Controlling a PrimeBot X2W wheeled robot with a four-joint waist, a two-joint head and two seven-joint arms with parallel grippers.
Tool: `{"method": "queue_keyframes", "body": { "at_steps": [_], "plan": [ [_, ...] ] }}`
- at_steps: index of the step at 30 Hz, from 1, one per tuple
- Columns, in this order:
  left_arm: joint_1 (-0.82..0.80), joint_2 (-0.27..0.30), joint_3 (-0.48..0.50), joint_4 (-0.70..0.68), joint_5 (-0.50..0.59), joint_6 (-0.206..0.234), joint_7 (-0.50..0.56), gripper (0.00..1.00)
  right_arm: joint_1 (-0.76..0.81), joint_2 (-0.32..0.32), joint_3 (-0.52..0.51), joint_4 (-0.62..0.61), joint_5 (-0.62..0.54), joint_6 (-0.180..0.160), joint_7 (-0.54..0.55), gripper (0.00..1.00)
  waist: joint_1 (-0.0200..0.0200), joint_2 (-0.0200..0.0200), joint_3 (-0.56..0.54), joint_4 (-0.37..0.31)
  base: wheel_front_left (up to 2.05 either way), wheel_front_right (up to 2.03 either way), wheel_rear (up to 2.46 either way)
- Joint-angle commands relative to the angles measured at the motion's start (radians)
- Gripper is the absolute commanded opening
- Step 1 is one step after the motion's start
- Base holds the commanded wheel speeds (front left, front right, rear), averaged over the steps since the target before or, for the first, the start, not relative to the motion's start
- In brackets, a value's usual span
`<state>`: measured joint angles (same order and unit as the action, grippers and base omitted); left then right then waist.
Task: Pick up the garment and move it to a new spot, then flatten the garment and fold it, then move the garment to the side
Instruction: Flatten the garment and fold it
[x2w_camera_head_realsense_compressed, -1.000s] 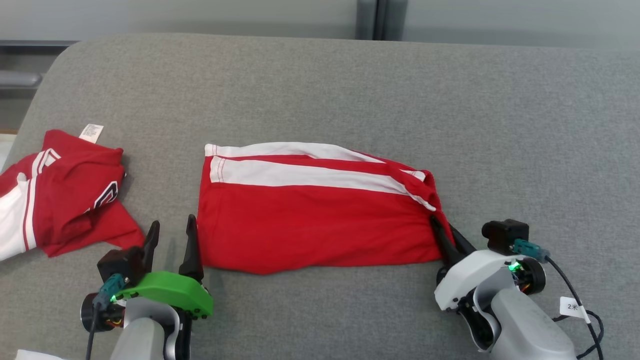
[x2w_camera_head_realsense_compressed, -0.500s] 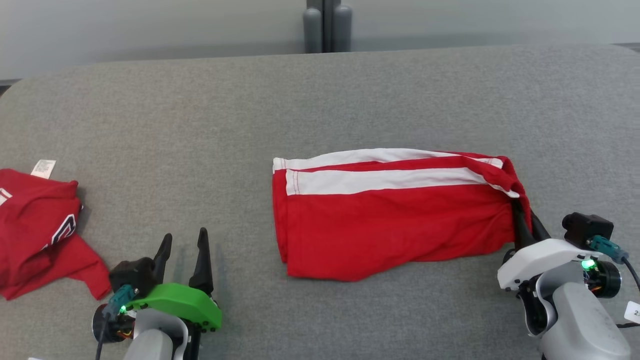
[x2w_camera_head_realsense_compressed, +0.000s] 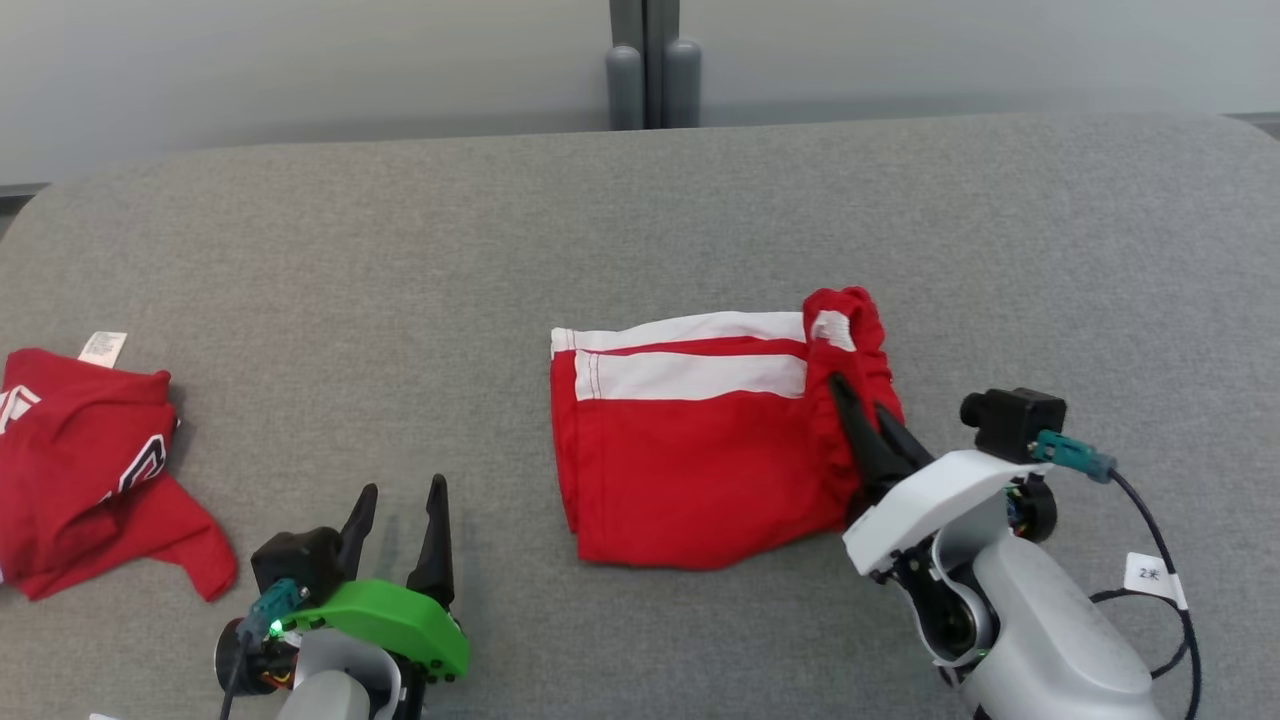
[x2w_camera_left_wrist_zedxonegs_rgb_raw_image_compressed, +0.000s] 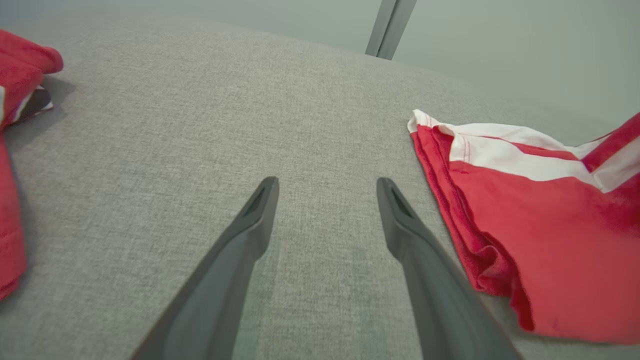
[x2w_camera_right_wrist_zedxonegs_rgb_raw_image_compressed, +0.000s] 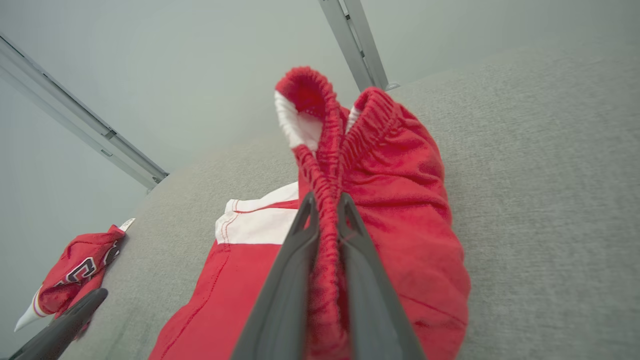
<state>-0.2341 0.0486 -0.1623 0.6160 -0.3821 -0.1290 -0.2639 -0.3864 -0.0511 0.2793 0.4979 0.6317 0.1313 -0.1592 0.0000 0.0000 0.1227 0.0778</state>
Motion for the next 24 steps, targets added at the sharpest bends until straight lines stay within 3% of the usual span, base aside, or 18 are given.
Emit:
{"method": "queue_keyframes", "body": {
  "at_steps": [1, 9, 10, 11, 12, 13, 19, 24],
  "plan": [
    [0.013, 0.005, 0.001, 0.001, -0.004, -0.002, -0.001, 1.0, -0.008, -0.002, 0.03, -0.019, 0.029, -0.001, 0.01, 0.0, 0.0, 0.0, -0.007, 0.025, 0.0, 0.0, 0.0],
    [0.008, 0.004, -0.013, -0.004, 0.01, -0.002, -0.001, 1.0, -0.073, -0.002, 0.262, -0.004, 0.15, -0.001, 0.008, 0.0, 0.0, 0.0, -0.002, 0.099, 0.0, 0.0, 0.0],
    [0.006, 0.004, -0.015, -0.004, 0.006, -0.002, -0.001, 1.0, -0.084, -0.002, 0.29, 0.009, 0.158, -0.001, 0.005, 0.16, 0.0, 0.0, -0.001, 0.105, 0.0, 0.0, 0.0],
    [0.004, 0.004, -0.021, -0.004, 0.003, -0.002, -0.001, 1.0, -0.098, -0.002, 0.323, 0.025, 0.174, -0.001, -0.005, 0.38, 0.0, 0.0, 0.0, 0.113, 0.0, 0.0, 0.0],
    [0.003, 0.004, -0.023, -0.003, 0.002, -0.002, -0.001, 1.0, -0.107, -0.002, 0.348, 0.036, 0.189, -0.001, -0.012, 0.81, 0.0, 0.0, 0.001, 0.117, 0.0, 0.0, 0.0],
    [0.002, 0.004, -0.026, -0.002, 0.0, -0.001, -0.001, 1.0, -0.119, -0.003, 0.373, 0.055, 0.208, -0.001, -0.023, 1.0, 0.0, 0.0, 0.001, 0.123, 0.0, 0.0, 0.0],
    [0.009, 0.004, -0.012, -0.011, 0.04, 0.005, -0.001, 1.0, -0.174, -0.003, 0.417, 0.157, 0.198, -0.001, -0.097, 1.0, 0.0, 0.0, -0.007, 0.118, 0.0, 0.0, 0.0],
    [0.029, 0.004, 0.028, -0.049, 0.101, 0.007, -0.001, 1.0, -0.161, -0.003, 0.257, 0.23, 0.045, -0.001, -0.106, 1.0, 0.0, 0.0, -0.019, 0.078, 0.0, 0.0, 0.0]
  ]
}}
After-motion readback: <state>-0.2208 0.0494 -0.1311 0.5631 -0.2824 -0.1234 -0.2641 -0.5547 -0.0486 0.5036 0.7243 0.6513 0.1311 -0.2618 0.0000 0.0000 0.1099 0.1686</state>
